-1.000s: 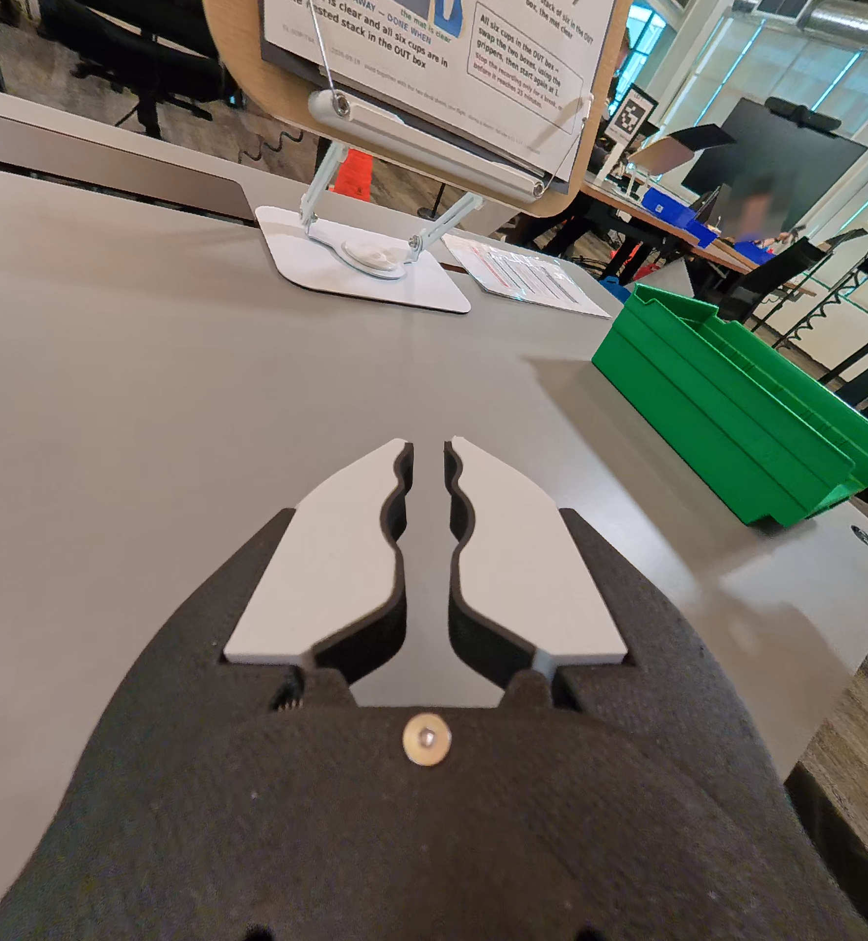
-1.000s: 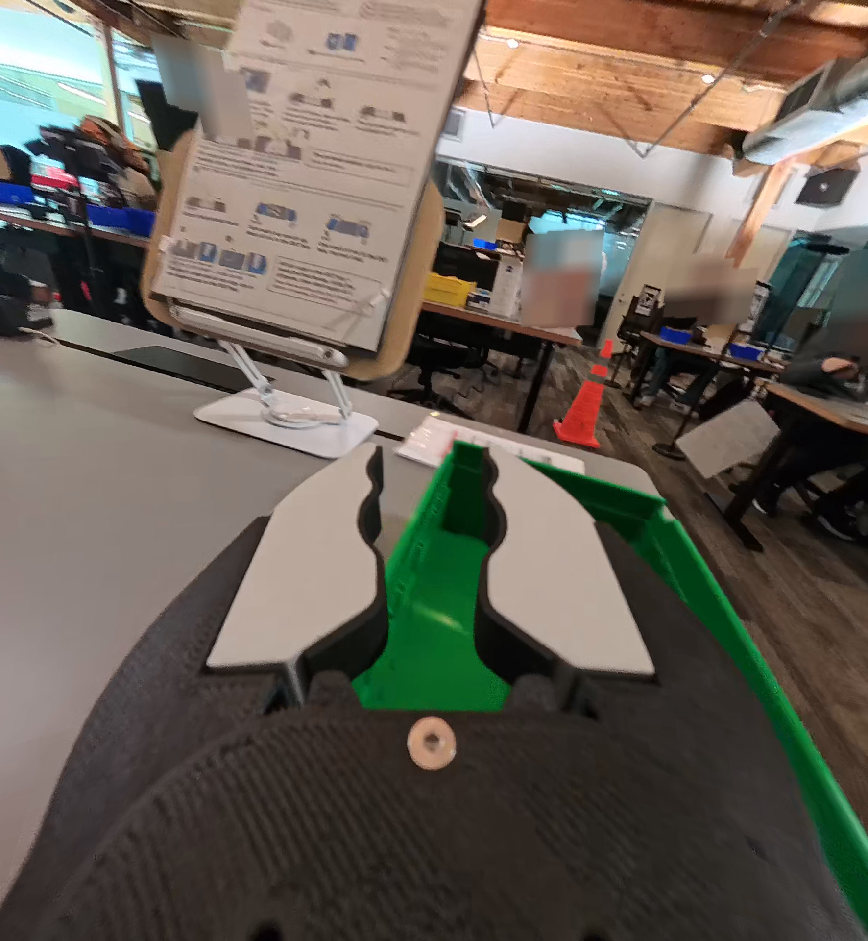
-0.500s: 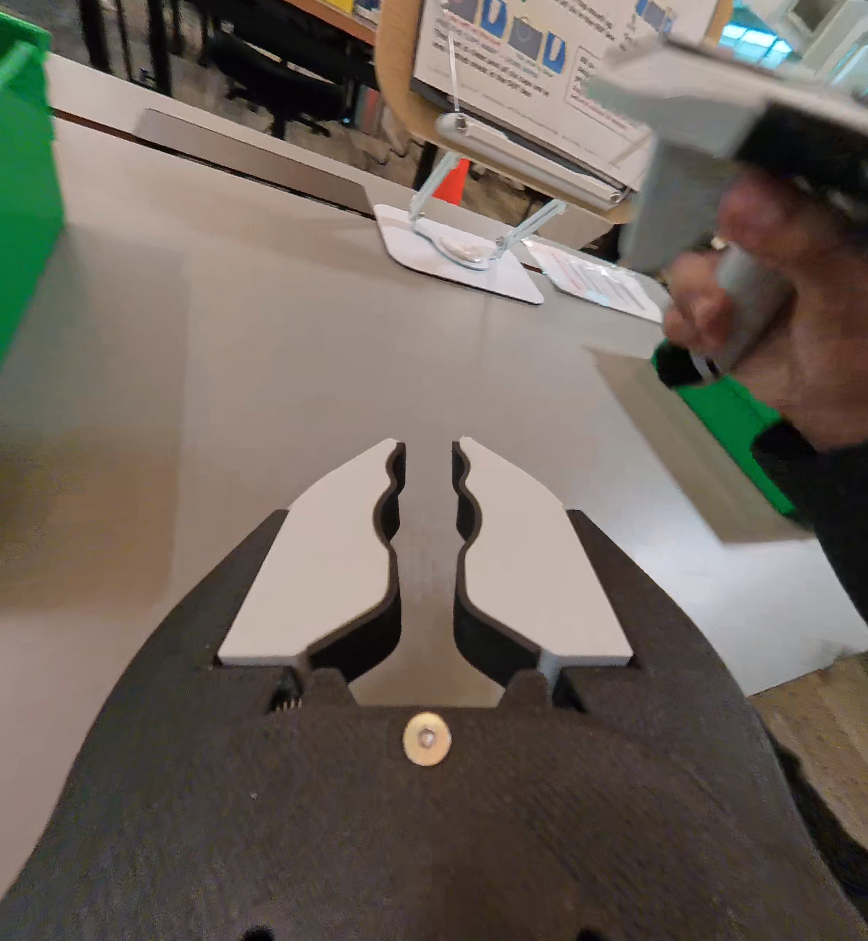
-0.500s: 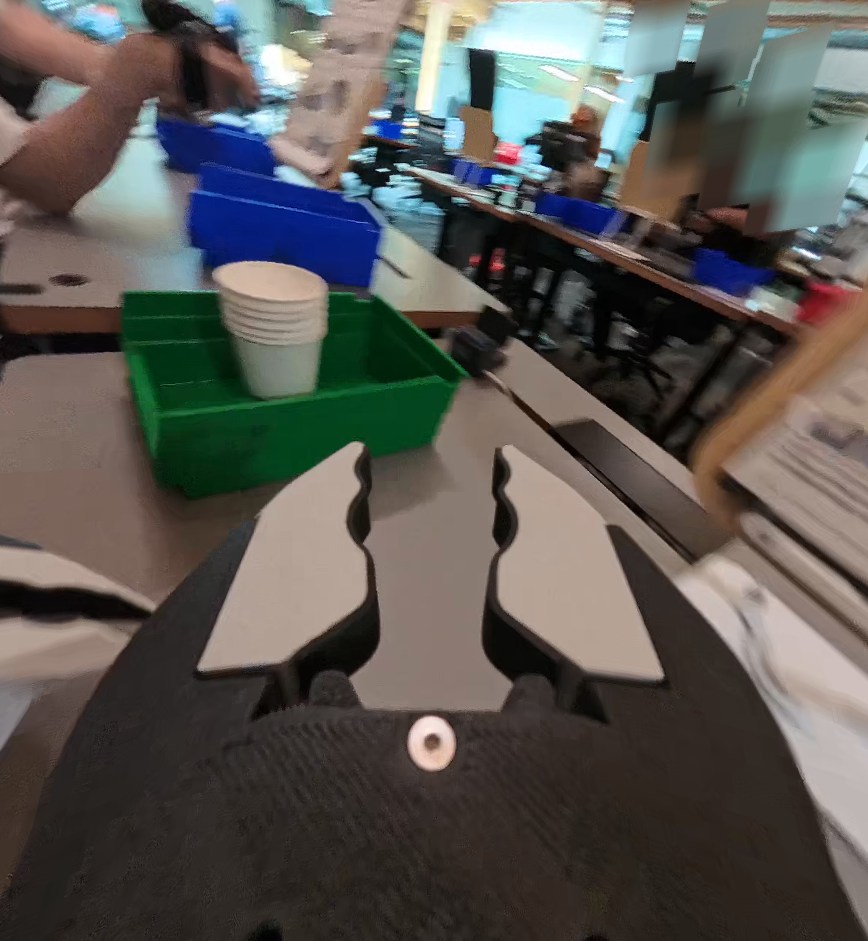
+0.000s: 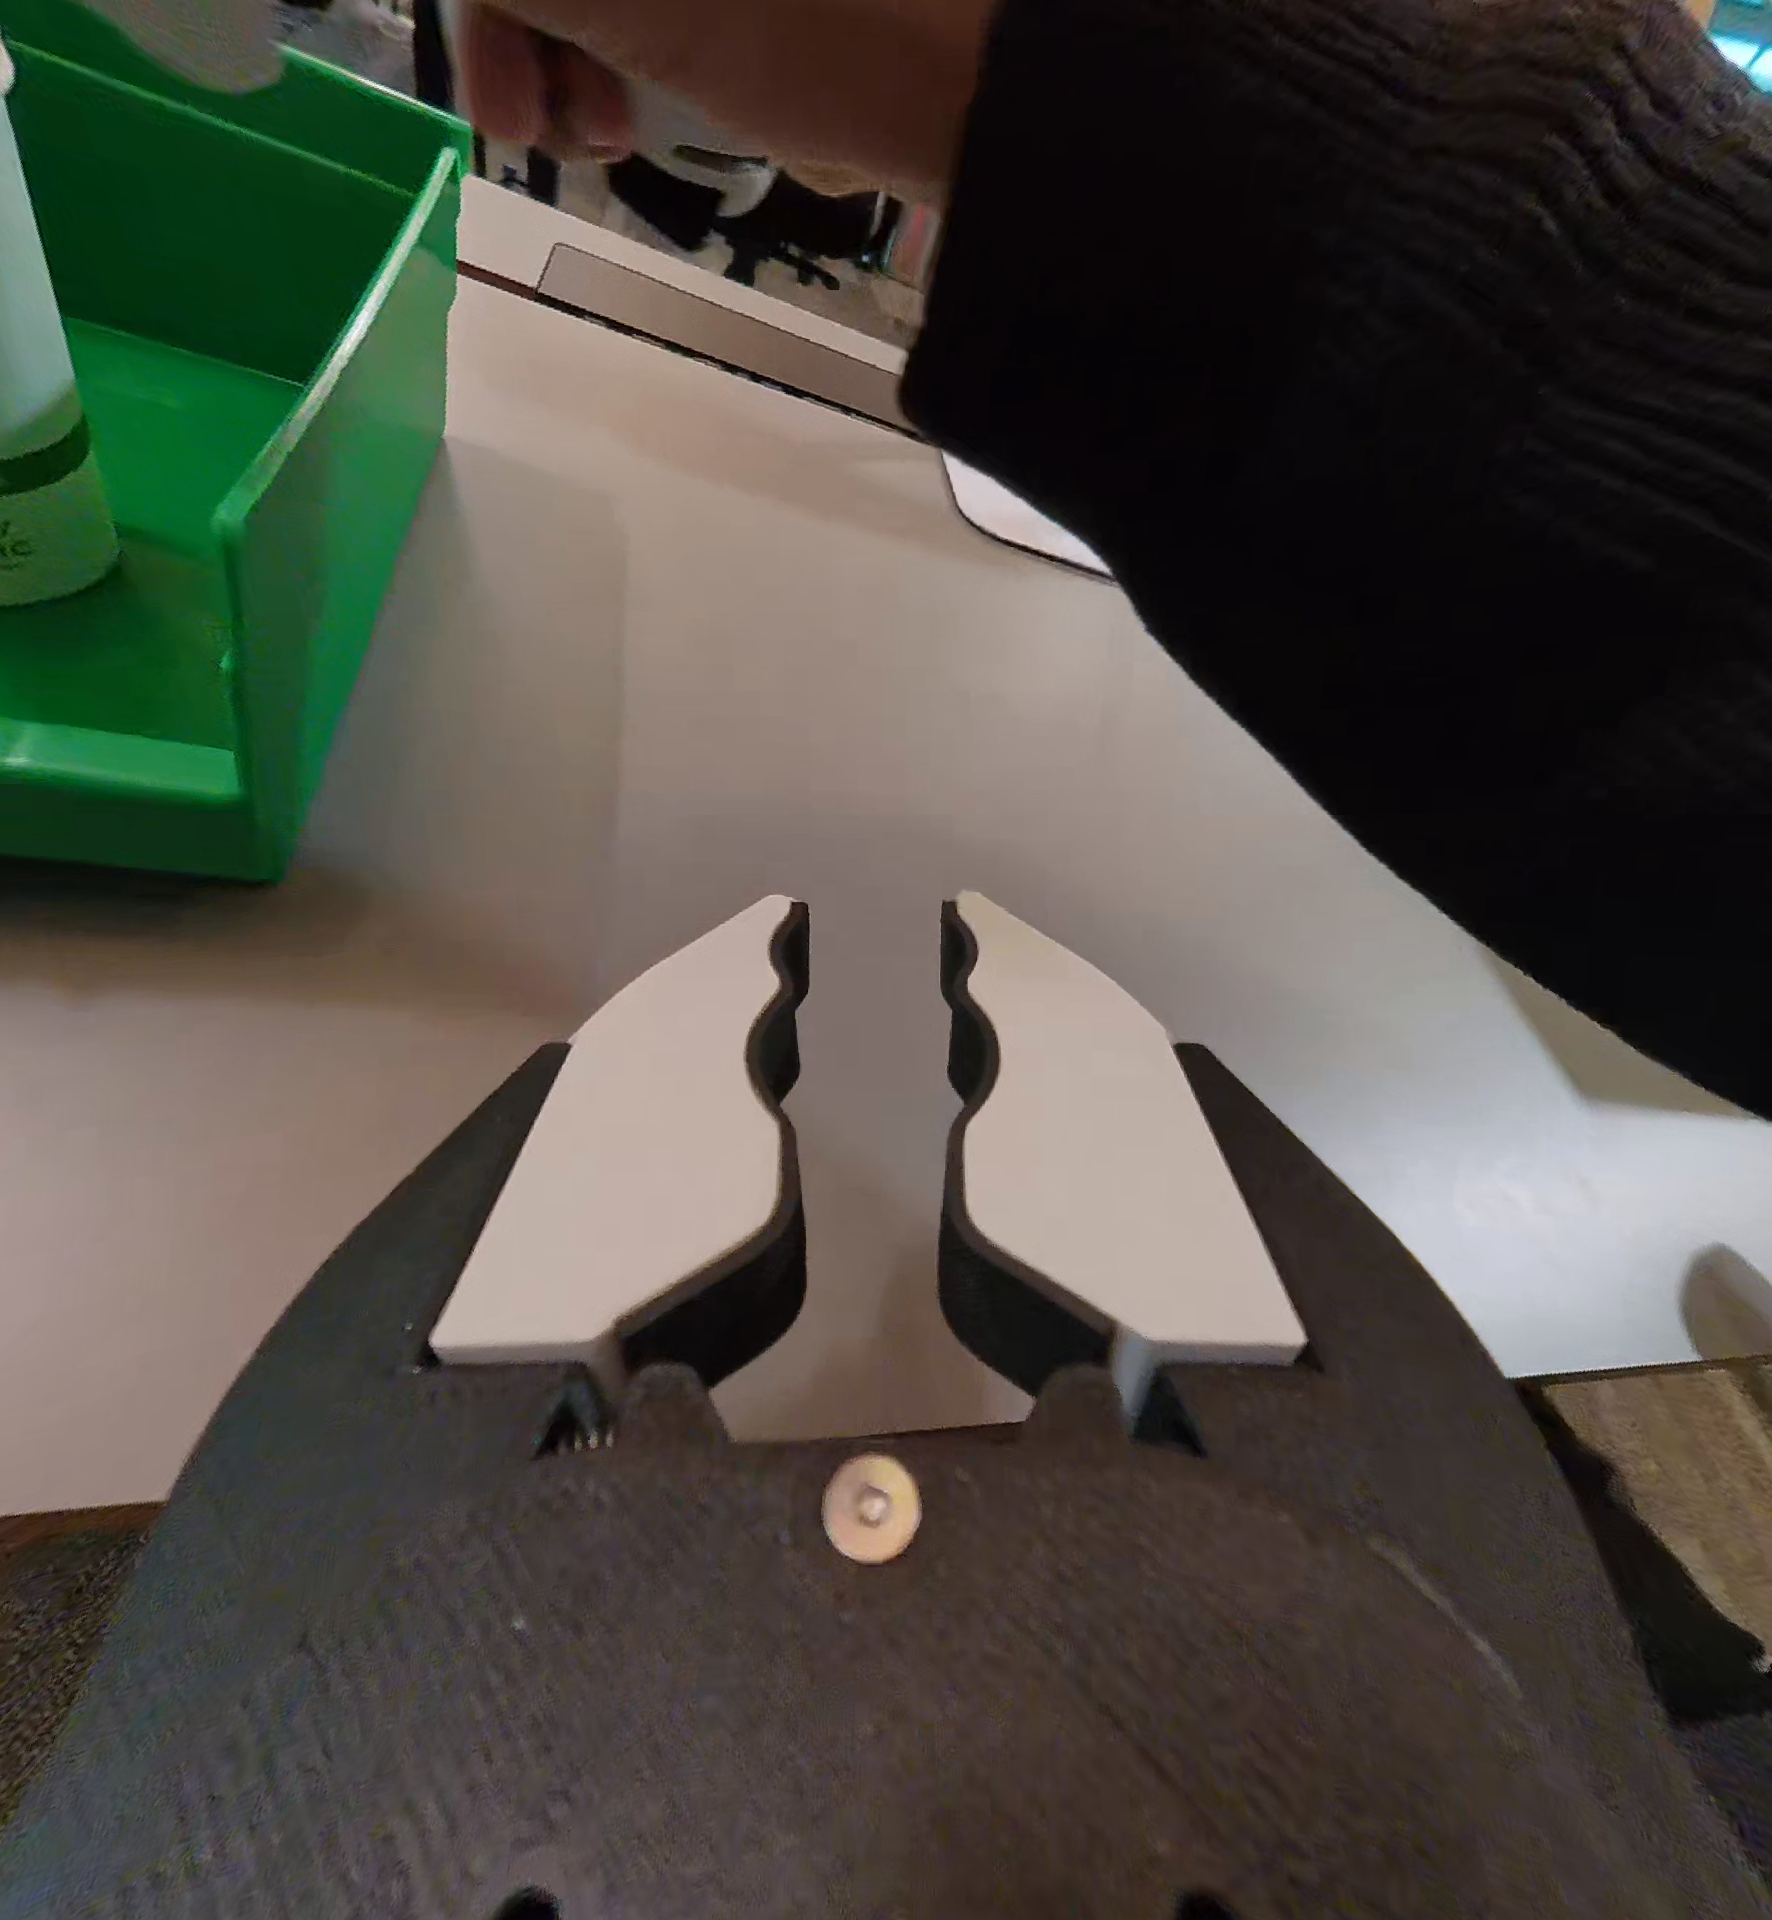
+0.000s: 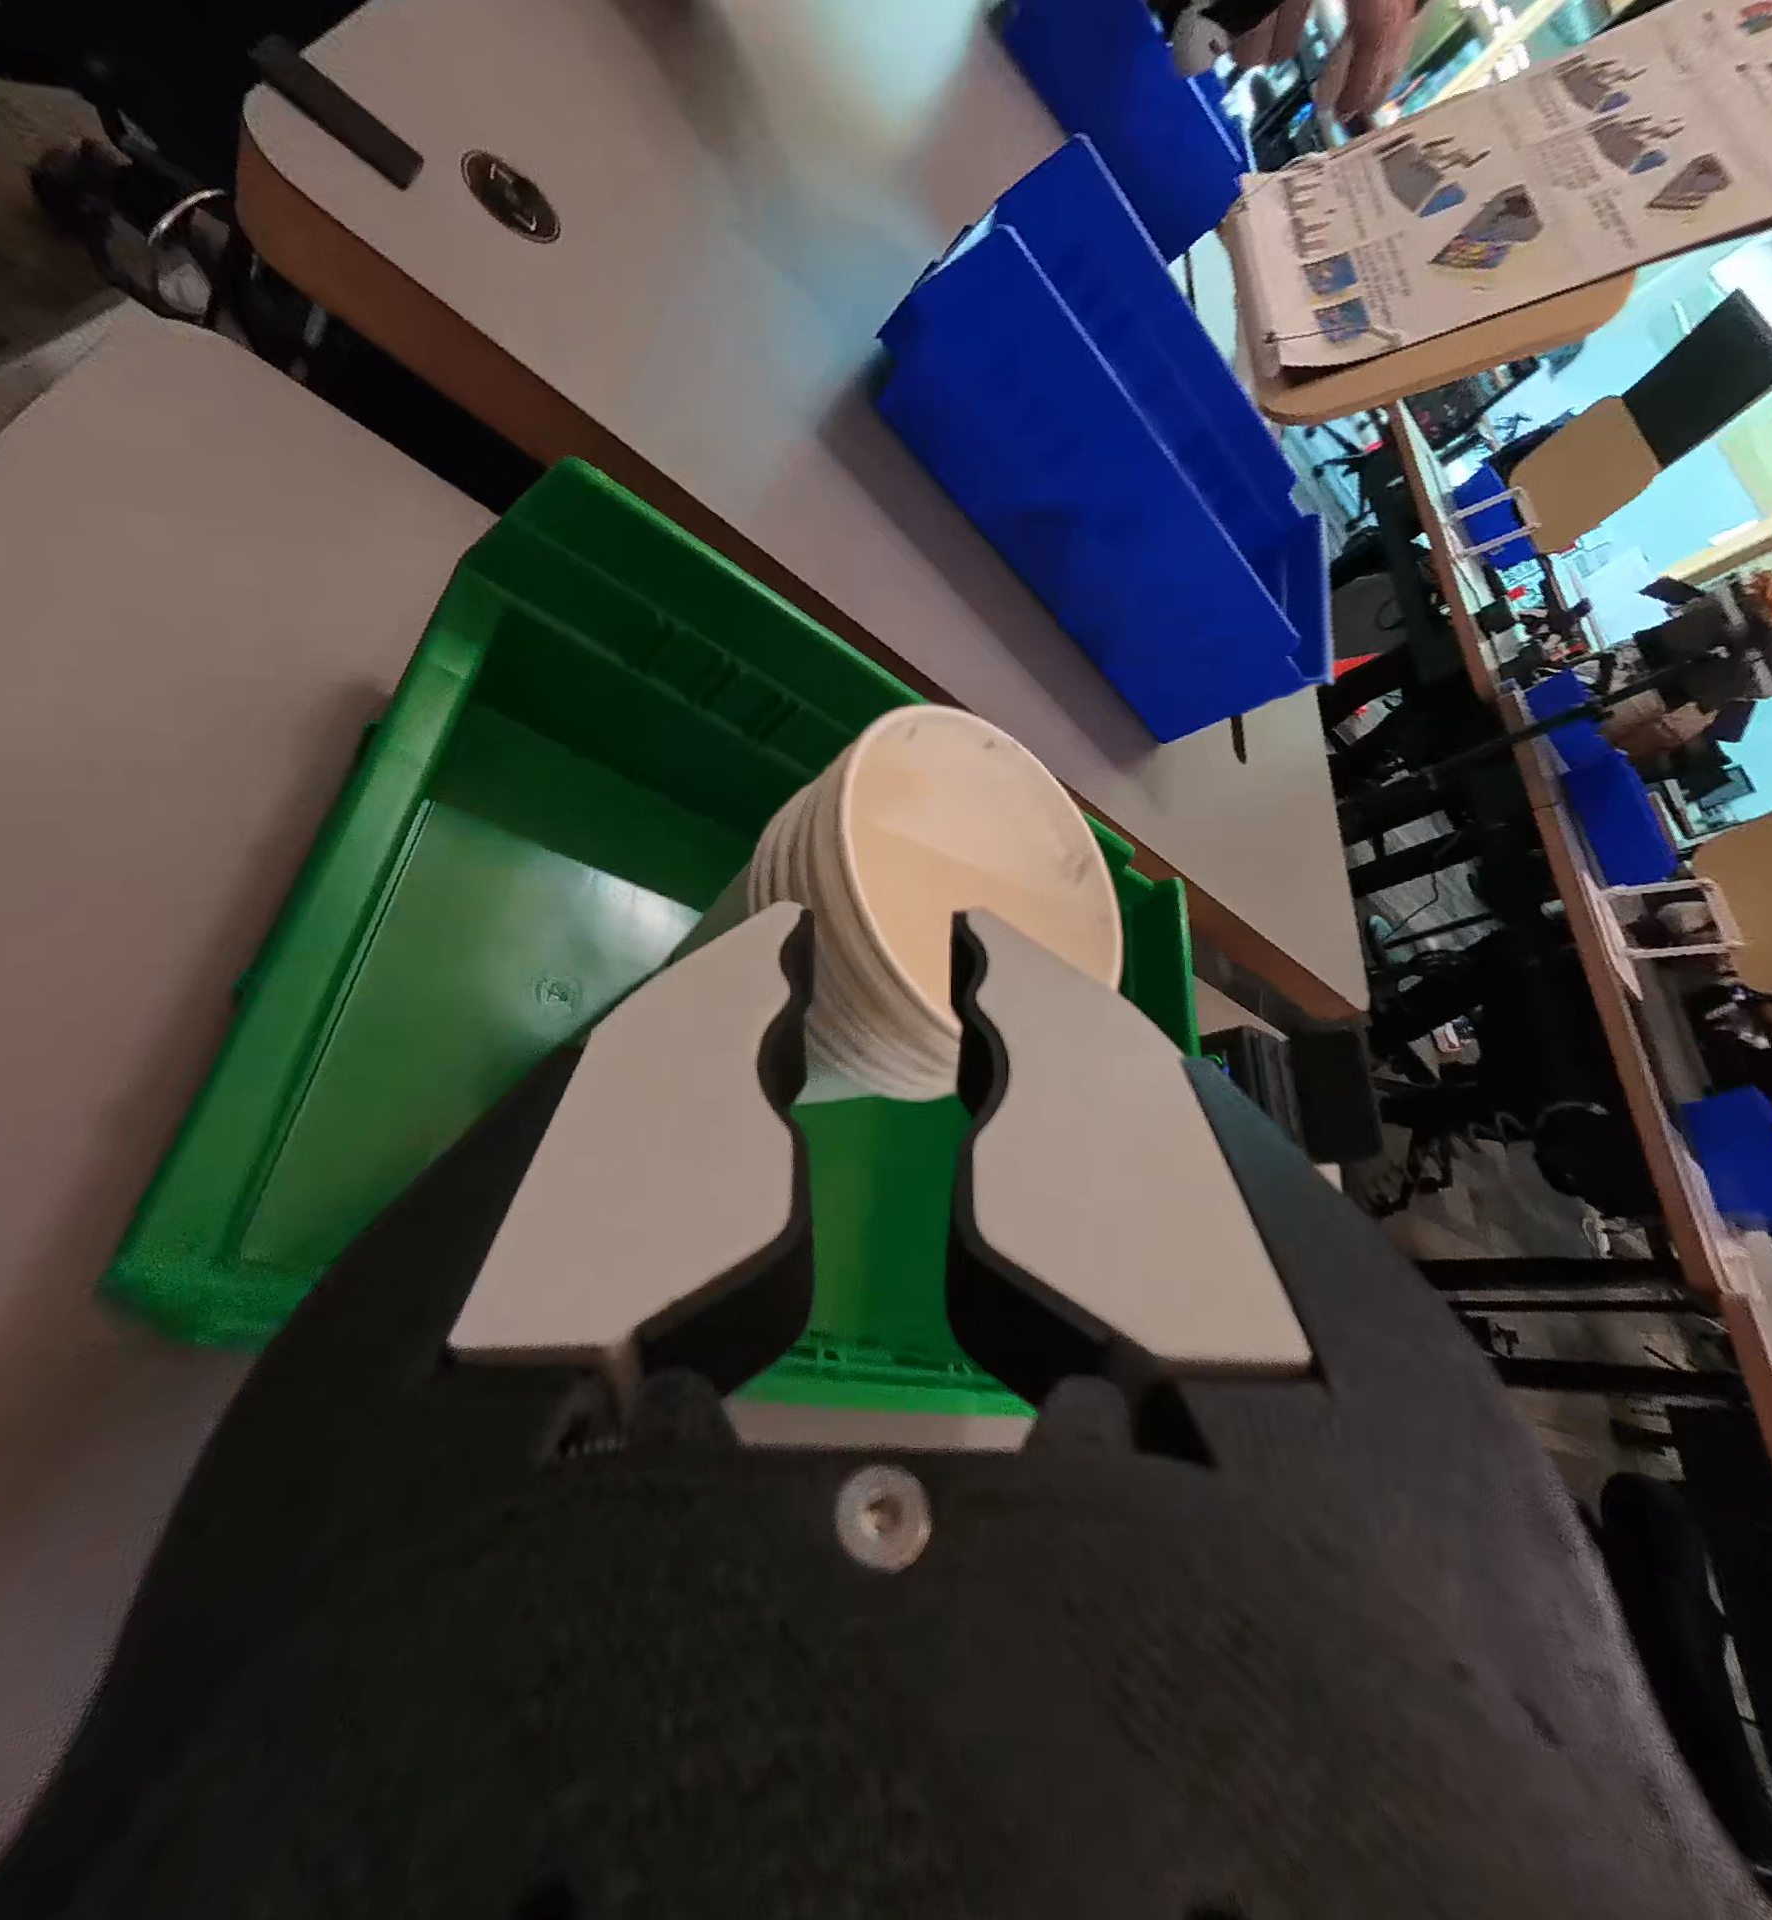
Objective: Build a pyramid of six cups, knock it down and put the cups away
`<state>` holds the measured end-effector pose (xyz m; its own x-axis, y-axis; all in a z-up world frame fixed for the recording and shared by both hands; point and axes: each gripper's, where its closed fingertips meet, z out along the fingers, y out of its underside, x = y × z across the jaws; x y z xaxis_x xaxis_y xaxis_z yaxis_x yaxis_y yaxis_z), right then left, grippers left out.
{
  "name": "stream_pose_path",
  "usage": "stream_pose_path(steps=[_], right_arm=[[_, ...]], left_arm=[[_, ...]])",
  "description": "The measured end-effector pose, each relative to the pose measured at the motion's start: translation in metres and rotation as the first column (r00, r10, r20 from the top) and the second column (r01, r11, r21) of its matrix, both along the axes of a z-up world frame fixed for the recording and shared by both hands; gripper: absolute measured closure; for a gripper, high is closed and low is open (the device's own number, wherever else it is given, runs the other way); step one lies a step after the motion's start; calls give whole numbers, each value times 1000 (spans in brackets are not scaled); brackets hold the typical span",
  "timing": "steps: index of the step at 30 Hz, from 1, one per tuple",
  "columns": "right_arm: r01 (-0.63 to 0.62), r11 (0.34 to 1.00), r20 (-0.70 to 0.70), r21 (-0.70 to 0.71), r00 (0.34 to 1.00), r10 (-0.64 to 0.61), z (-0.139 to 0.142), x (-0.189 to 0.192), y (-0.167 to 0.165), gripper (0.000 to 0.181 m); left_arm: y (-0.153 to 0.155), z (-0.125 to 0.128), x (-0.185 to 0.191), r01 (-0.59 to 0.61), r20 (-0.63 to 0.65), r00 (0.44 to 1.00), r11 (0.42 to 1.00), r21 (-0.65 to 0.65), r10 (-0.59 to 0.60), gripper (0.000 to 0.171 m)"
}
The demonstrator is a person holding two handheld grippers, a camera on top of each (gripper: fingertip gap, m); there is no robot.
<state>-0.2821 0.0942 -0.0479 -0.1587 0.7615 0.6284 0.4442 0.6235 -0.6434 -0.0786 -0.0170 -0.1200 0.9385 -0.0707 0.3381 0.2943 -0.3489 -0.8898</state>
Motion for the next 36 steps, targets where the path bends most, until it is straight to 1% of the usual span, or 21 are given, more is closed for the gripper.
stream_pose_path(steps=[2,5,9,13,17,20,22,24,26,28,30,31,33,34,36], right_arm=[[-5,1000,18,-4,1000,5,-5,-9,0,156],[4,1000,29,-22,1000,-3,-10,-18,1,157],[2,999,15,-34,1000,-1,-10,-25,0,176],[-14,1000,39,14,999,13,-13,-28,-3,177],[-12,1000,53,15,999,11,-13,-30,-4,177],[-4,999,-8,50,1000,4,0,-32,-1,178],[7,996,-103,91,995,3,22,-30,2,178],[19,996,-196,89,981,-1,49,-25,3,178],[34,996,-295,79,955,-9,81,-12,4,178],[58,995,-386,76,922,-24,114,8,7,178],[82,996,-468,46,882,-51,144,38,10,178],[89,996,-501,5,862,-74,155,56,11,178],[89,990,-547,-111,826,-136,165,96,11,178],[92,981,-562,-169,809,-173,164,118,12,178],[116,958,-571,-264,782,-251,153,165,15,178]], left_arm=[[0,-1,3,15,-18,1000,1000,-7,-15,146],[0,-2,13,51,-7,999,999,-17,-51,144],[0,3,15,42,-16,999,999,12,-42,145],[0,-1,15,46,1,999,999,-11,-46,144],[1,-1,16,52,24,998,999,-10,-52,144],[1,-2,17,54,11,998,998,-13,-54,144],[1,-2,18,58,11,998,998,-12,-58,144],[1,-2,19,62,17,998,998,-12,-62,144],[2,-1,20,65,25,998,998,-9,-65,144],[3,0,21,71,32,997,997,-7,-71,144],[3,1,23,79,38,996,997,0,-79,144],[4,2,24,81,43,996,997,6,-81,144],[5,7,26,84,57,995,996,35,-85,144],[6,10,26,84,67,994,995,54,-87,144],[8,15,30,90,92,991,992,83,-97,143]])
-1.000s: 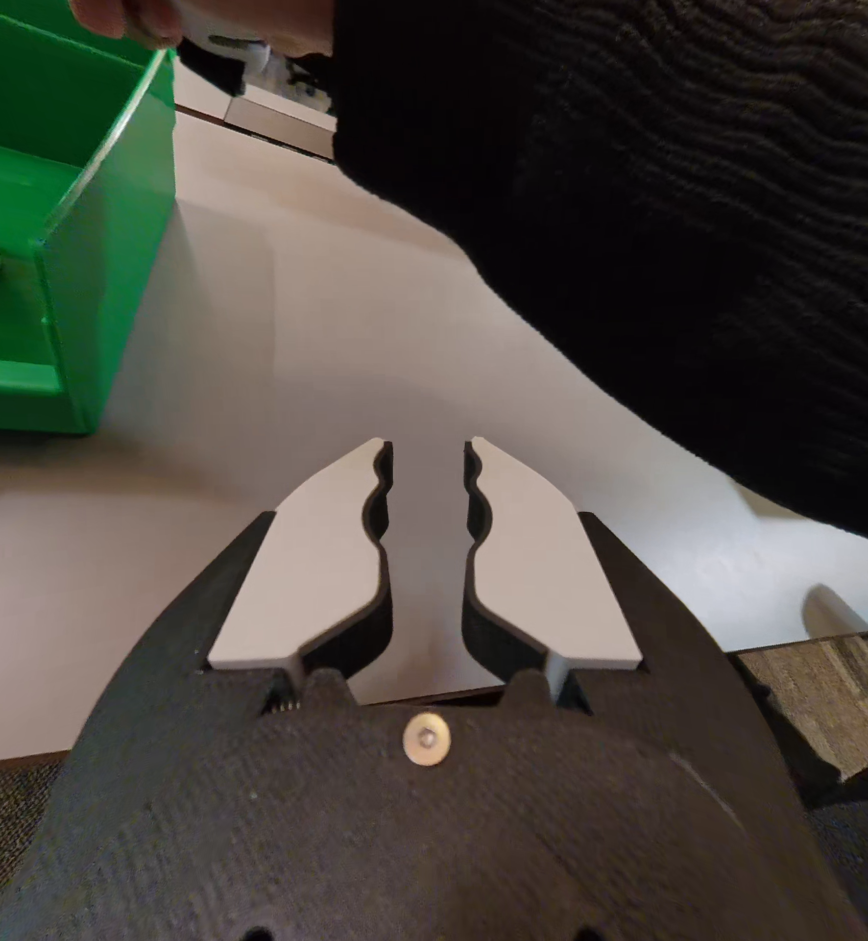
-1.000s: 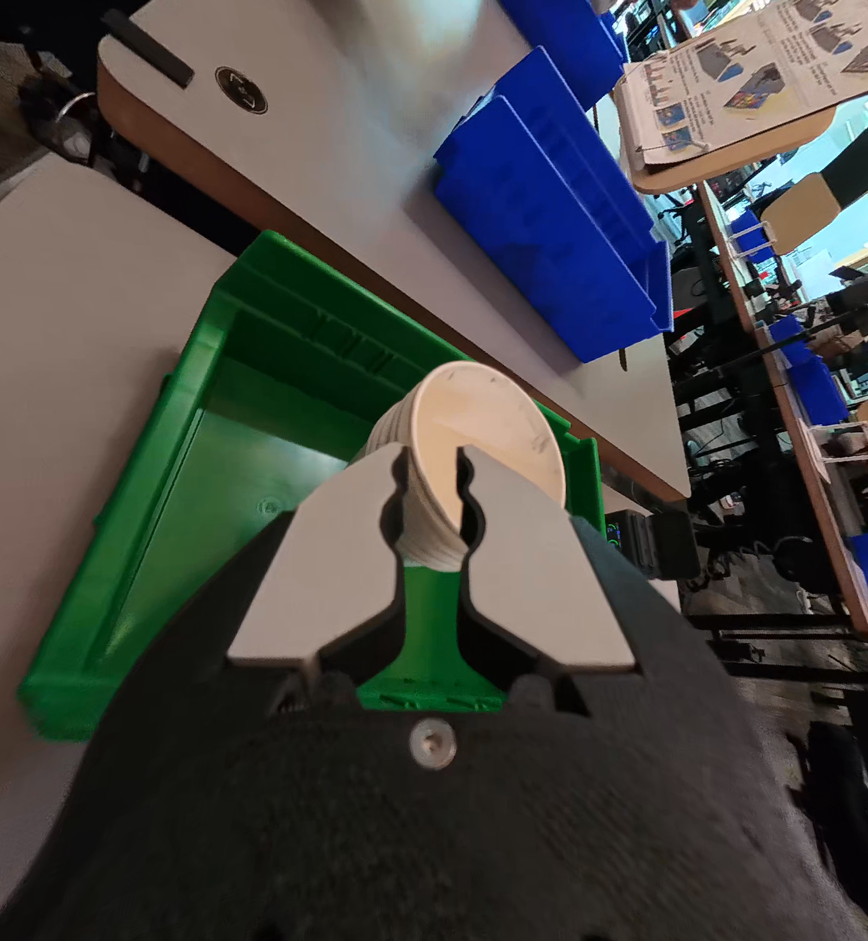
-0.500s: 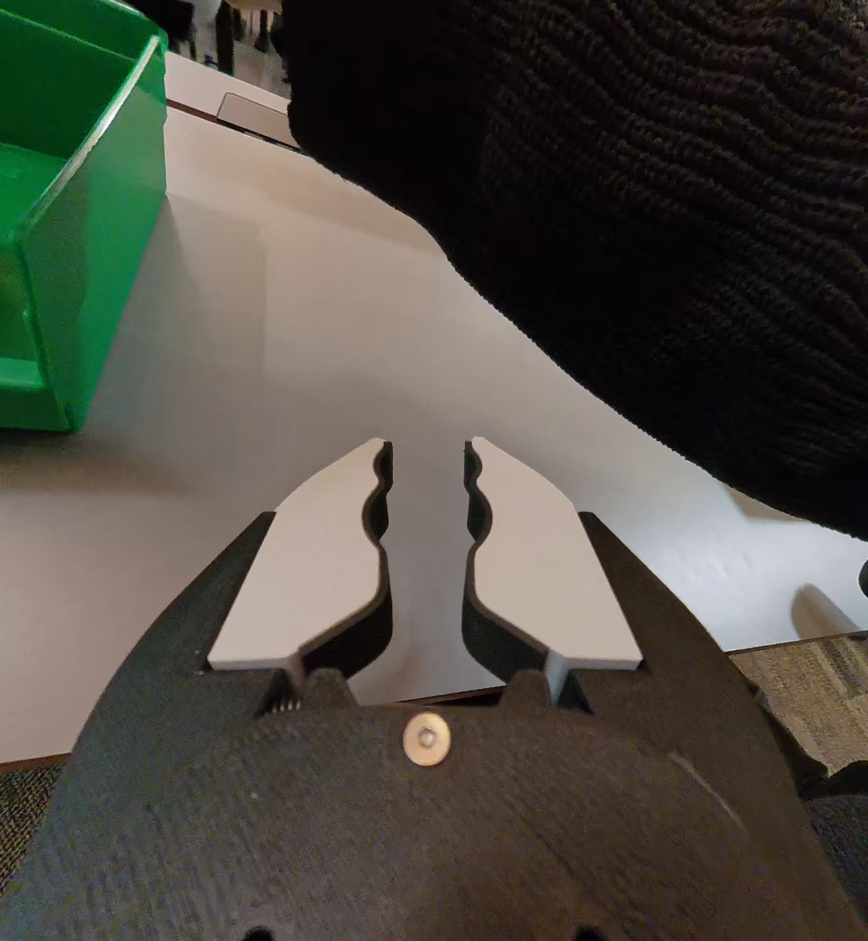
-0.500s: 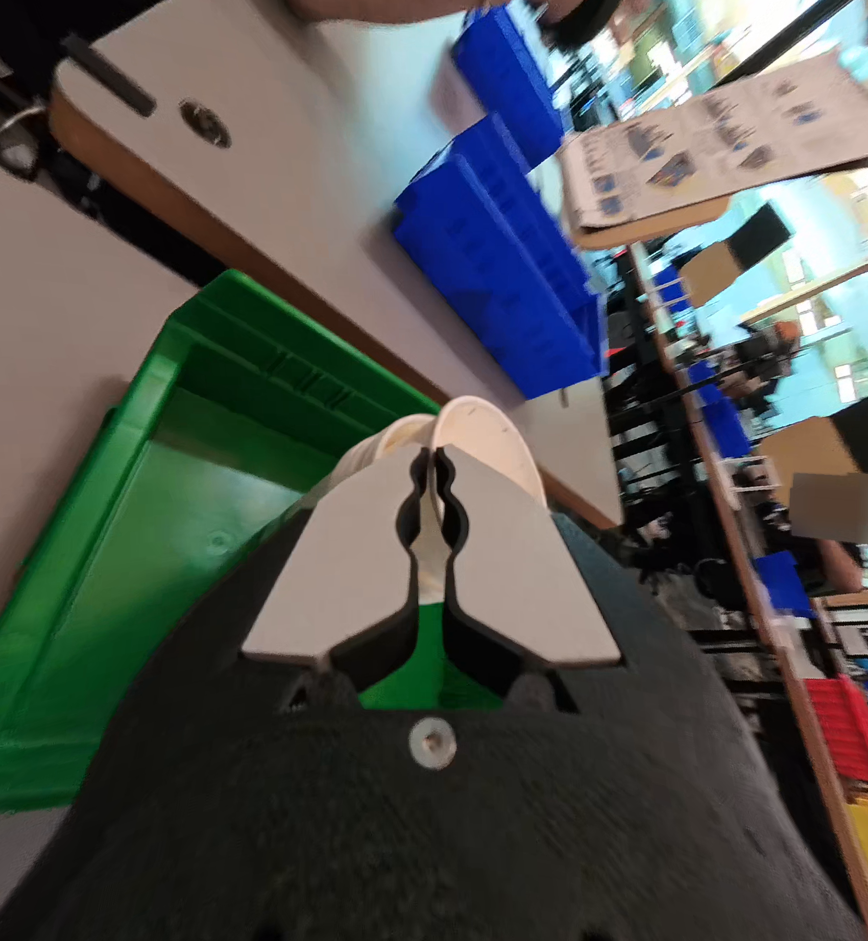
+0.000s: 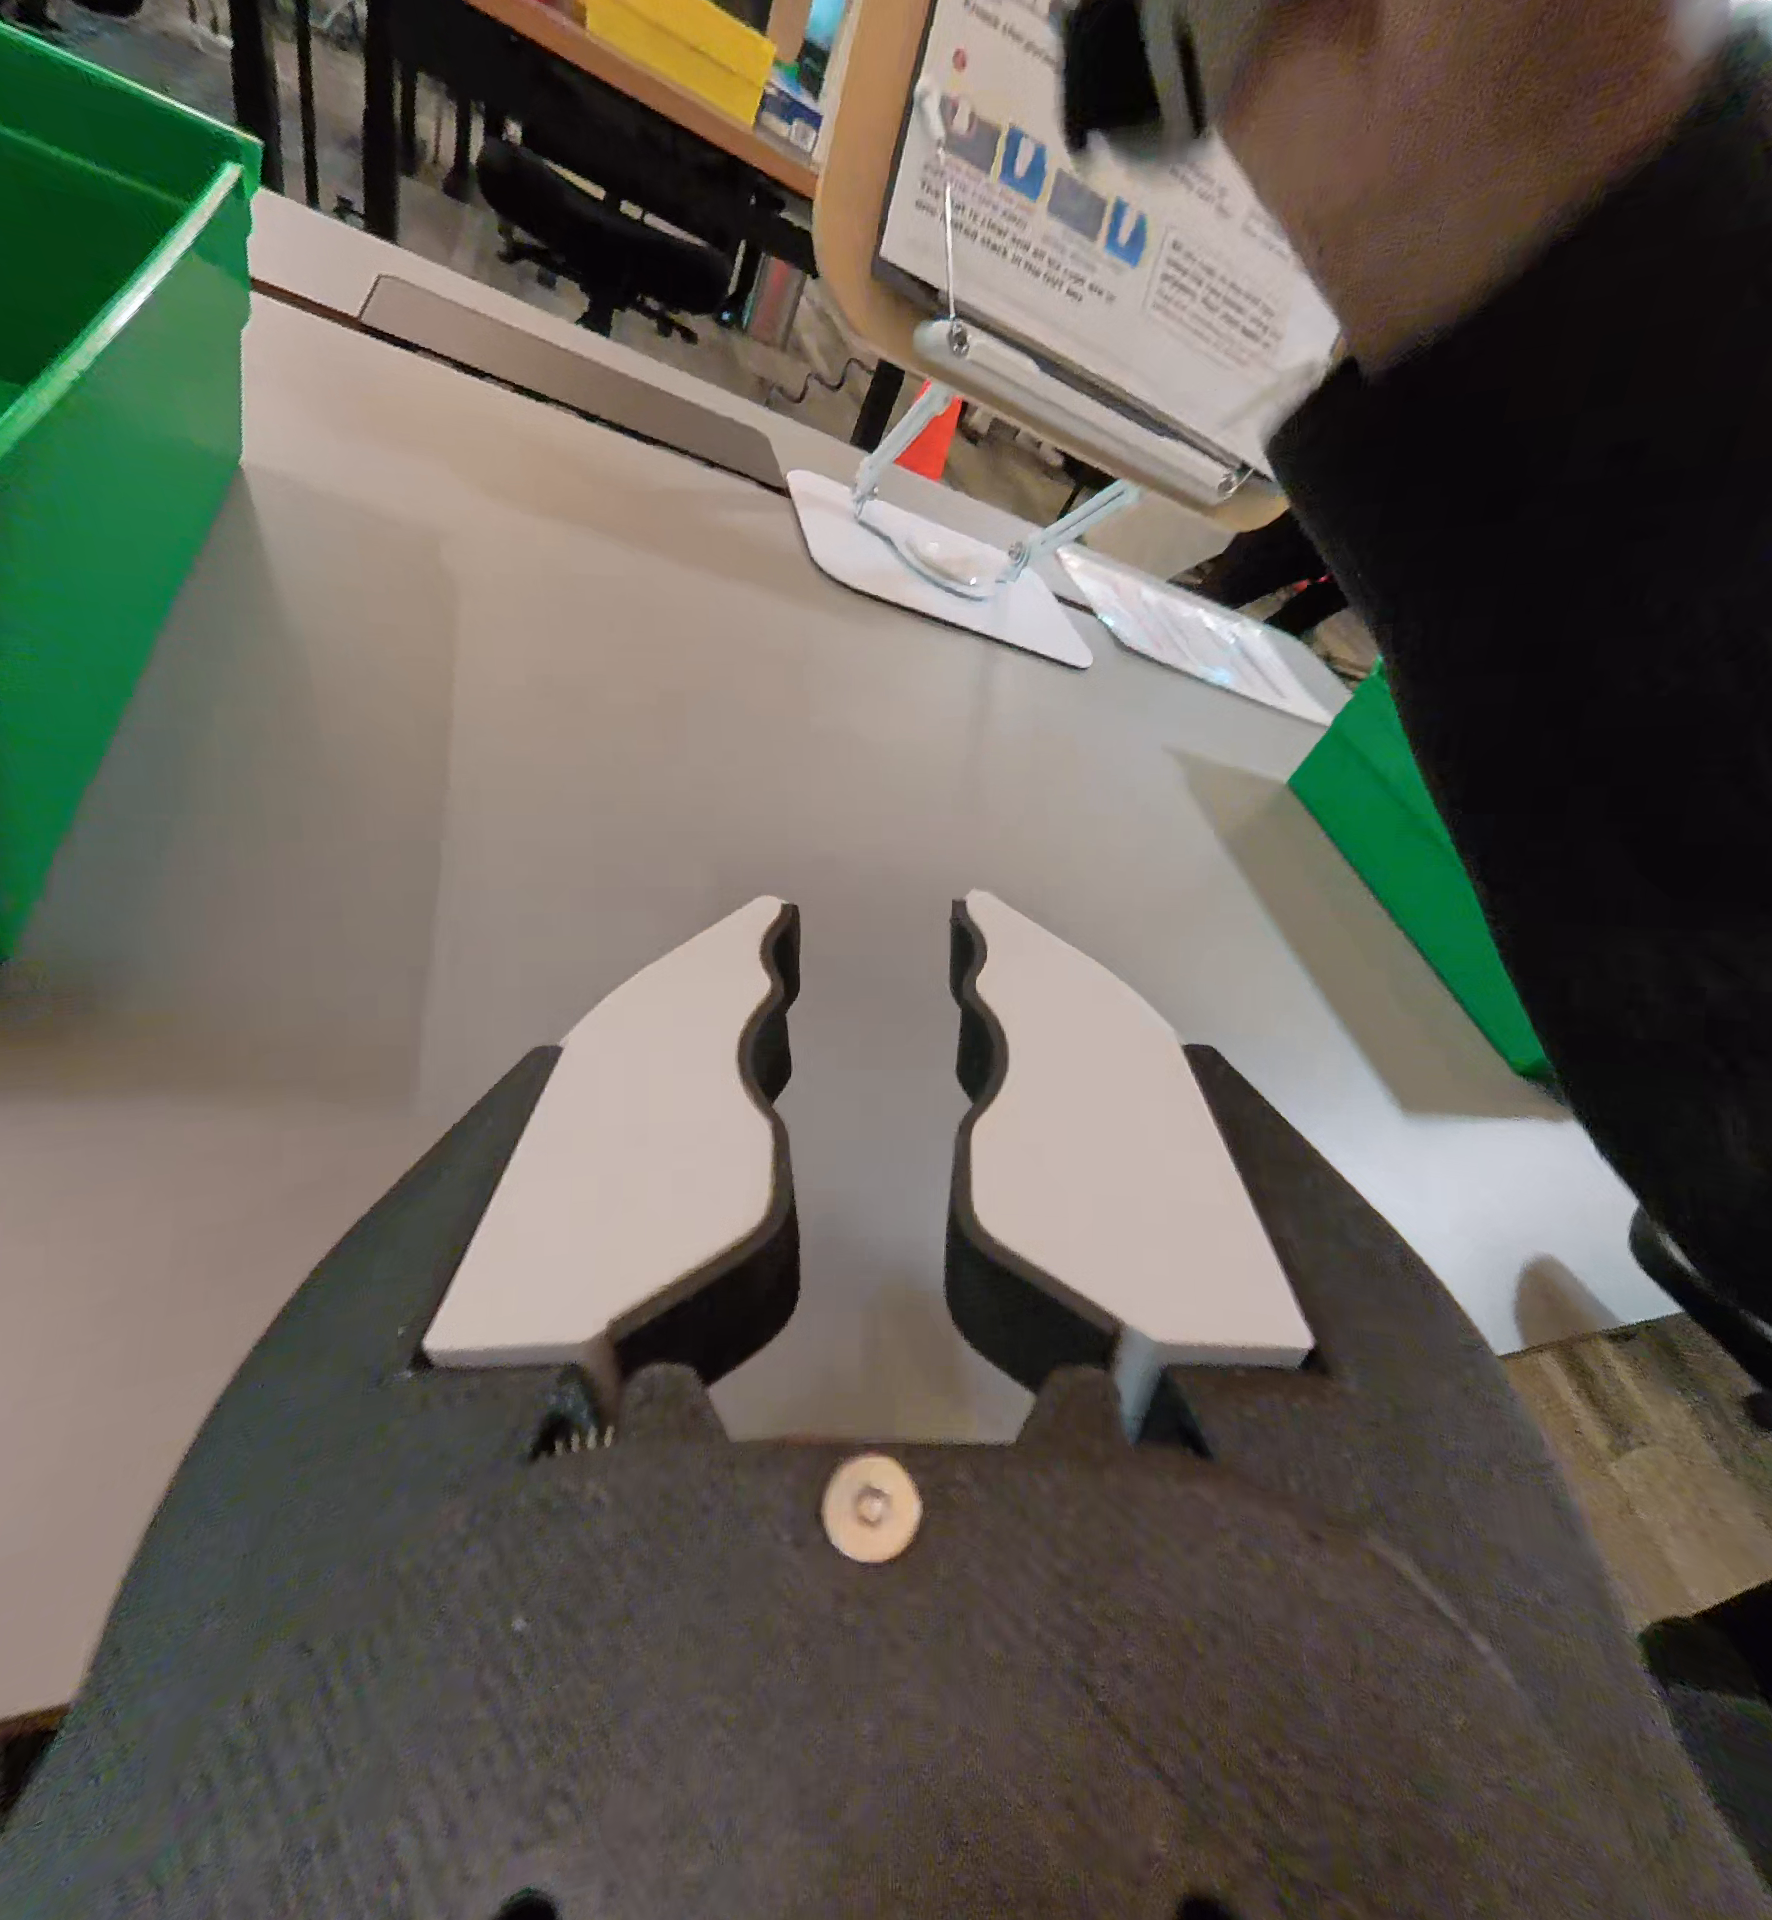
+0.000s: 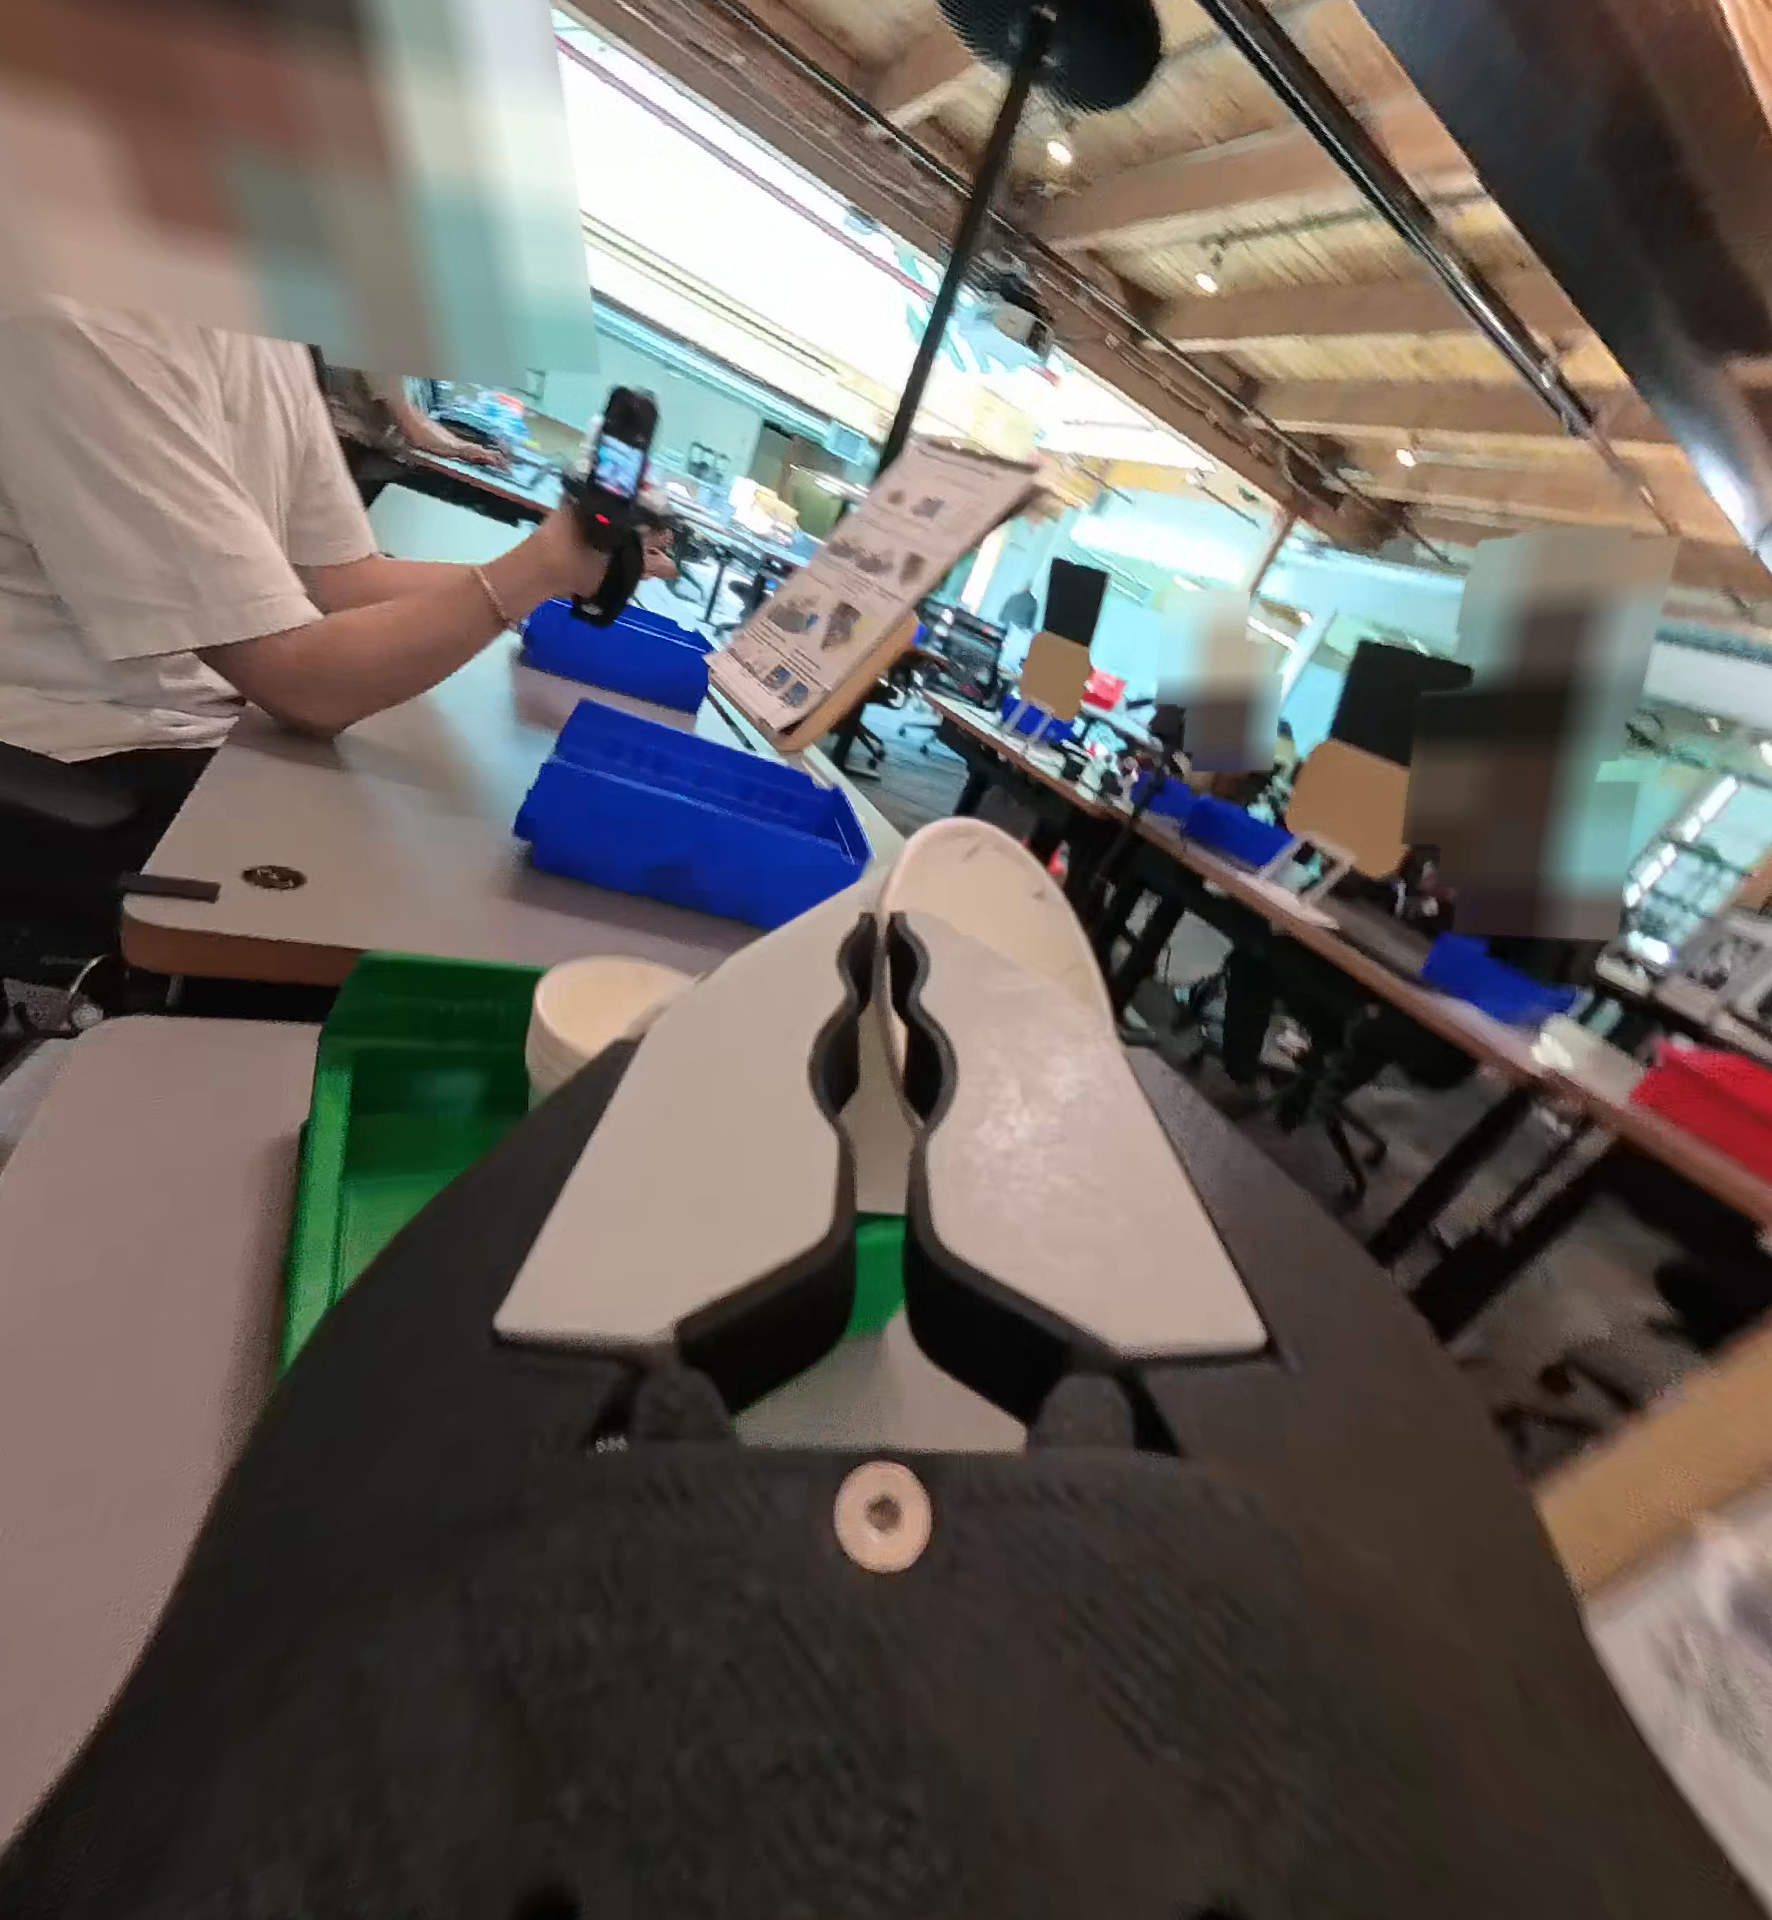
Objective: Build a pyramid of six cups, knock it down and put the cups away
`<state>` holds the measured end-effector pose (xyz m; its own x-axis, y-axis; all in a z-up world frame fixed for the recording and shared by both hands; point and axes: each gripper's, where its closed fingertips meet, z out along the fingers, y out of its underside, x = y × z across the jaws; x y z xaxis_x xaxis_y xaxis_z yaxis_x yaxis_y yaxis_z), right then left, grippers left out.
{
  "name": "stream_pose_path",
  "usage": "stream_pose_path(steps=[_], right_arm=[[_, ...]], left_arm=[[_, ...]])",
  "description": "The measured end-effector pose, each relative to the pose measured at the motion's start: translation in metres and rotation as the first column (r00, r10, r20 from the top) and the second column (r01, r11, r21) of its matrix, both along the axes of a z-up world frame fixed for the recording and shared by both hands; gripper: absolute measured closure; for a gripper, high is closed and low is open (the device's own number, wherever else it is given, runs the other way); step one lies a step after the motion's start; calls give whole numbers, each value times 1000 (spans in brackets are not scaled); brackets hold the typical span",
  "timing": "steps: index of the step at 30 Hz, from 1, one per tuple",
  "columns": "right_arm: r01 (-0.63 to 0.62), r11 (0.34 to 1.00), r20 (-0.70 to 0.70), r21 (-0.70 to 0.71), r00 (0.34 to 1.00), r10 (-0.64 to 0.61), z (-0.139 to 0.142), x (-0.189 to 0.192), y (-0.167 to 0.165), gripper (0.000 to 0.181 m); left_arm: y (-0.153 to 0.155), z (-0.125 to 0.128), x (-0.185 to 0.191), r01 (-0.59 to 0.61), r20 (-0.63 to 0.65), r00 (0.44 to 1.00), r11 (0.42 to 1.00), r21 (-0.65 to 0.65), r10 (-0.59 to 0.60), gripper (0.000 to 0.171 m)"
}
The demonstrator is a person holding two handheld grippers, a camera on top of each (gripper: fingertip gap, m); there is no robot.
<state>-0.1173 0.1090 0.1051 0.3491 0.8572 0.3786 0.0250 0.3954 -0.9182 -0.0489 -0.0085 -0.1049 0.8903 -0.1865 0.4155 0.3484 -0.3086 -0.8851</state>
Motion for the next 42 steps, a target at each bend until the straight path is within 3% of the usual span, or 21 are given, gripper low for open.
stream_pose_path(steps=[4,9,14,20,25,32,42], right_arm=[[162,984,59,-67,986,-158,-52,98,12,178],[347,909,104,-229,938,-332,-126,211,15,179],[431,859,12,-276,895,-445,-139,288,1,179],[416,833,4,-363,895,-446,-153,315,-9,179],[398,823,-30,-406,894,-447,-153,326,-20,179],[387,820,-62,-422,890,-452,-149,331,-27,179],[201,869,-179,-451,934,-309,-137,313,-44,179]], left_arm=[[6,-7,16,56,16,998,998,-36,-56,142],[18,-15,47,150,-30,988,987,-64,-152,141],[30,-29,92,284,-77,953,951,-120,-294,140],[36,-42,152,462,-93,872,872,-164,-480,136],[33,-41,185,575,119,818,800,-168,-563,134],[33,-37,197,634,268,766,757,-159,-585,127],[15,-27,215,750,459,621,651,-116,-635,105]])
